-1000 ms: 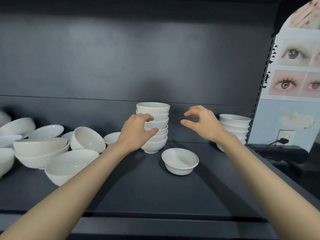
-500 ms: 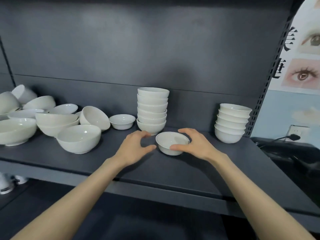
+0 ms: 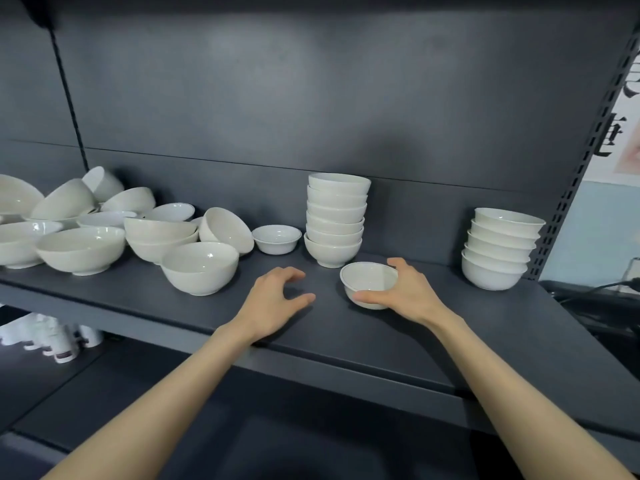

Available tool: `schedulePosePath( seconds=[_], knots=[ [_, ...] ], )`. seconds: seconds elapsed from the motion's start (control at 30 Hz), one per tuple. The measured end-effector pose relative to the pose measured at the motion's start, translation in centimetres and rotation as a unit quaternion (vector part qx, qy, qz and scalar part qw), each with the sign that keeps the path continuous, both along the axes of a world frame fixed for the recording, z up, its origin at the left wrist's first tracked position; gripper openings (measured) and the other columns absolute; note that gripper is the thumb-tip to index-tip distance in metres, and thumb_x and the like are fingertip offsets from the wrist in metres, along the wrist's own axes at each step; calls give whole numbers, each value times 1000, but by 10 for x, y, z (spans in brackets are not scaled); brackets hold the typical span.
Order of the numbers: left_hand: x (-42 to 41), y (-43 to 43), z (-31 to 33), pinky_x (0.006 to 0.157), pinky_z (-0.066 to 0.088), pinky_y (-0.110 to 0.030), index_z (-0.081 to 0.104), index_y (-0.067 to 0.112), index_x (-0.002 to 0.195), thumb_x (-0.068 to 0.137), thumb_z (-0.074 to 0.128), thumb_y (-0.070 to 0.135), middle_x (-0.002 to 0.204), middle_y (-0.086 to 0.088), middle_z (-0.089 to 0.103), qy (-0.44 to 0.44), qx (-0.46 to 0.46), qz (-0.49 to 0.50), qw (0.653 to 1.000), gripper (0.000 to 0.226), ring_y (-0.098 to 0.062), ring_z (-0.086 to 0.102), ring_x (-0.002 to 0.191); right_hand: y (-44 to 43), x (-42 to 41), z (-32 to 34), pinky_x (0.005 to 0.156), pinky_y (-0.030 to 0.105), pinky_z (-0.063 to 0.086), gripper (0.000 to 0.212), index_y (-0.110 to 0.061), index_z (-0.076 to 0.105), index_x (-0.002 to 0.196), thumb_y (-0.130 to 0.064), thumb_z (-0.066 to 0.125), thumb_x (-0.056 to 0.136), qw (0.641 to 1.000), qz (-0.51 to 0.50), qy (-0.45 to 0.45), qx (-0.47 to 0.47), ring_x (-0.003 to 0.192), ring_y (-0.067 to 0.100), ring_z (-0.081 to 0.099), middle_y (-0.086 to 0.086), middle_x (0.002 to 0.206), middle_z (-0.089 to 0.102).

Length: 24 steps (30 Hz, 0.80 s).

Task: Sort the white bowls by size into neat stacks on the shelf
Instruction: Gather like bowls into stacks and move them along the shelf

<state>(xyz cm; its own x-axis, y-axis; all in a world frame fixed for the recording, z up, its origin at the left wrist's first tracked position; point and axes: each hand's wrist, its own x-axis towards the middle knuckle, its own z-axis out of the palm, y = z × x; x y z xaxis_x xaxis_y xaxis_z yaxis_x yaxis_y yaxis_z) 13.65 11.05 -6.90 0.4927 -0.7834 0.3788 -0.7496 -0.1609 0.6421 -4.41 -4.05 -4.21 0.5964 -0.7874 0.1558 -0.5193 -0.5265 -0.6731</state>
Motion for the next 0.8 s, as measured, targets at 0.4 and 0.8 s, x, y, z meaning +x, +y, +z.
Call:
schedulePosePath(
  seconds=[0.4, 0.8],
  knots=[
    [60, 38, 31, 87, 48, -27, 66, 13, 111, 83, 73, 21, 105, 6, 62, 14, -124, 50, 991, 30, -11, 57, 104, 42, 63, 18, 78, 23, 39, 76, -22, 46, 128, -48, 82, 66, 994, 41, -101, 12, 110, 13, 50, -9, 120, 50],
    [196, 16, 81, 84, 35, -16, 63, 10, 118, 87, 68, 23, 122, -4, 62, -64, -87, 9, 994, 34, -19, 57, 110, 58, 171, 23, 83, 25, 37, 86, -20, 41, 136, -54, 79, 66, 991, -27, -131, 0, 108, 11, 44, -7, 125, 46]
  ],
)
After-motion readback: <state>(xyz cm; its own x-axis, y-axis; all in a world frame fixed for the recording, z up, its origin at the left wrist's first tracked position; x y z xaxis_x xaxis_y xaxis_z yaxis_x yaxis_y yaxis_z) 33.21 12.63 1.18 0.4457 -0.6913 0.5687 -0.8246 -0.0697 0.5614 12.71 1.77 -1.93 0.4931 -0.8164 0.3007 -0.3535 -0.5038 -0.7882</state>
